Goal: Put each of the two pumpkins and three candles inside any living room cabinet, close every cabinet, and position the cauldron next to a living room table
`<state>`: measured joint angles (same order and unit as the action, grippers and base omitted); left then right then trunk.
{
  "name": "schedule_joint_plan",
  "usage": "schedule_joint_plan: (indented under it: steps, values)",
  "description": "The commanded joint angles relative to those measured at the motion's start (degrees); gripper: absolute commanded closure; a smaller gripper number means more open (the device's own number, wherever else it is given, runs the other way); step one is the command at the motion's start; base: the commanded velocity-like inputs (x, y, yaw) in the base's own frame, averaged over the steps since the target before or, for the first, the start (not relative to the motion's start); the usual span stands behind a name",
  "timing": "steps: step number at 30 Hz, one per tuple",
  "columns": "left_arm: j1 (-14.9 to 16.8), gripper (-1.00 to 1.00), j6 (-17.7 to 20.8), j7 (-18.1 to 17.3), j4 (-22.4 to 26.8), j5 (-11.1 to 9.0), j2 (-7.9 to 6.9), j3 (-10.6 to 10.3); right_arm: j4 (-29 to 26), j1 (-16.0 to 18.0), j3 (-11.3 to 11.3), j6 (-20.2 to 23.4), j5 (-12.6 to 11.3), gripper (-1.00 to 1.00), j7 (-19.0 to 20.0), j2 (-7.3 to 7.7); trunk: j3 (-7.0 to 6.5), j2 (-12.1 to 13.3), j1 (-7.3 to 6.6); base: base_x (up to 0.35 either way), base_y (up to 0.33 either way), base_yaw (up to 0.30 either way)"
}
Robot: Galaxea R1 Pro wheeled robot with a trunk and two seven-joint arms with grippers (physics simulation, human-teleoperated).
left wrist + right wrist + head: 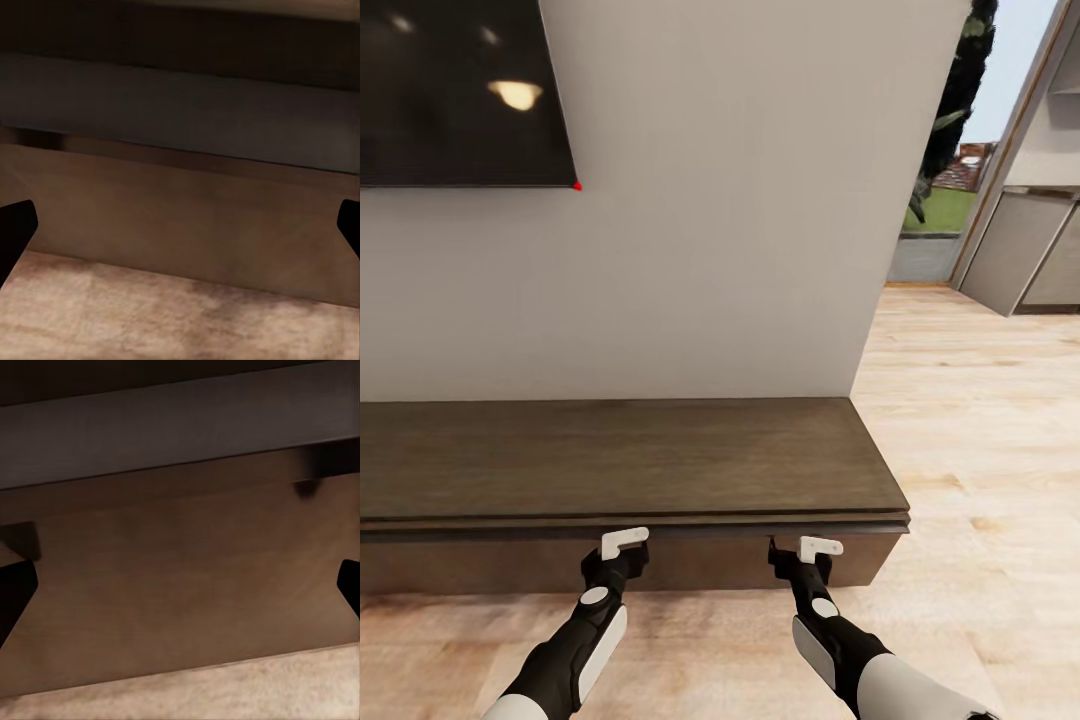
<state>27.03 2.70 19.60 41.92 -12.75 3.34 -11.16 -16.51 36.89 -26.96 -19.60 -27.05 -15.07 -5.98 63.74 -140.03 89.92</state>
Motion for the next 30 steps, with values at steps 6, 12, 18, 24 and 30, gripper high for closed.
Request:
schedule_joint_plan:
  steps: [6,12,18,24,30]
  values:
    - [0.03,-1.00,0.08,0.00,0.00,-0.03,0.01,0.00,-0.02,0.02,0.06,-0.08,0.06,-1.00,-0.05,0.00,0.00,0.00,0.00,0.033,0.000,0.000]
    - [0.04,-1.00,0.04,0.00,0.00,0.00,0.08,0.00,-0.02,0.02,0.06,-0.08,0.06,-1.00,-0.05,0.00,0.00,0.00,0.00,0.101,0.000,0.000]
    - [0.02,-1.00,0.03,0.00,0.00,0.00,0.12,0.00,-0.02,0.02,0.06,-0.09,0.06,-1.00,-0.03,0.00,0.00,0.00,0.00,-0.099,0.000,0.000]
    - [0.04,-1.00,0.07,0.00,0.00,0.00,0.22,0.00,-0.02,0.02,0.06,-0.03,0.06,-1.00,-0.05,0.00,0.00,0.00,0.00,-0.236,0.000,0.000]
    - [0.02,-1.00,1.25,-0.44,0.23,-0.23,-0.02,0.34,-0.07,0.04,0.22,1.77,0.00,-1.00,-0.23,-0.14,0.00,0.00,0.00,-0.311,0.000,0.000]
